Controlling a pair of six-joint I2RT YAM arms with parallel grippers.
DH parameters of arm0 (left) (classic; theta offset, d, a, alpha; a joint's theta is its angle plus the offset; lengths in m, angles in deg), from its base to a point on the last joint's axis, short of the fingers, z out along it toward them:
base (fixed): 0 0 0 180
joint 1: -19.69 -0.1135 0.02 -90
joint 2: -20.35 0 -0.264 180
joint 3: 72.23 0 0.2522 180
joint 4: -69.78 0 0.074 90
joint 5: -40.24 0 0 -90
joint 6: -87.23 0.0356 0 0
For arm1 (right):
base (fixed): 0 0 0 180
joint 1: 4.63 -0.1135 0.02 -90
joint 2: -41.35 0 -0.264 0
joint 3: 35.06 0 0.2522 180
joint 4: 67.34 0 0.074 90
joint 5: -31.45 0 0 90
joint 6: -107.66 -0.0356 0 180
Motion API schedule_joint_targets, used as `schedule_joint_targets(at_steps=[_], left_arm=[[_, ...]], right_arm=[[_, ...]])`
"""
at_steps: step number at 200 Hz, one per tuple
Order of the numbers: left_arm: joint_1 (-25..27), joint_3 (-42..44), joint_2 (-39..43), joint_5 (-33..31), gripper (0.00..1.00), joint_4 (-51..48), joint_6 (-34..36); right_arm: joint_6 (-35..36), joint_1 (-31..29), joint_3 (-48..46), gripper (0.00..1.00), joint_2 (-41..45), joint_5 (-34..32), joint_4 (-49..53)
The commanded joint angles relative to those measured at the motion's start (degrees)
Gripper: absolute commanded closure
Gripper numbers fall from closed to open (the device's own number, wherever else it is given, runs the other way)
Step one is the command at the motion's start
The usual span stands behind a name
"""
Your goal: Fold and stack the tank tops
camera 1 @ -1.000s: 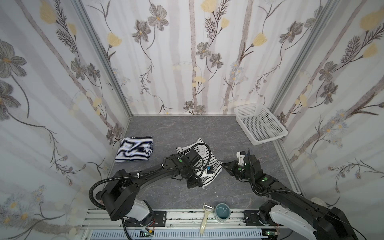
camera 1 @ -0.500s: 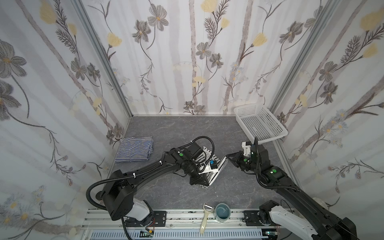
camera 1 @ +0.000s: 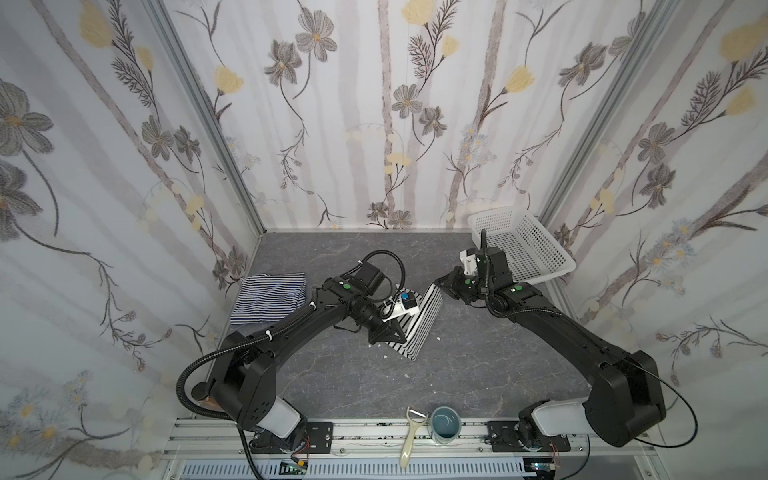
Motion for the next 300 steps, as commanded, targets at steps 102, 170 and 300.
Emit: schedule_joint_targets(at_steps=[102, 170, 300], left_arm=[[-18.15, -5.69, -15.04, 3.54, 1.00, -7.34, 13.45], [-25.47, -12.01, -25.52, 4.74, 1.00, -8.60, 15.88], [-28.90, -26.59, -38.46, 3.86, 0.91, -8.42, 11.94]], right_arm=[[4.29, -1.85, 31.53, 0.99, -32.48, 4.45, 1.14], [3.45, -2.27, 42.89, 0.97, -44.66, 5.53, 1.71], [0.29, -0.59, 48.39, 0.95, -53.42, 5.72, -0.98]])
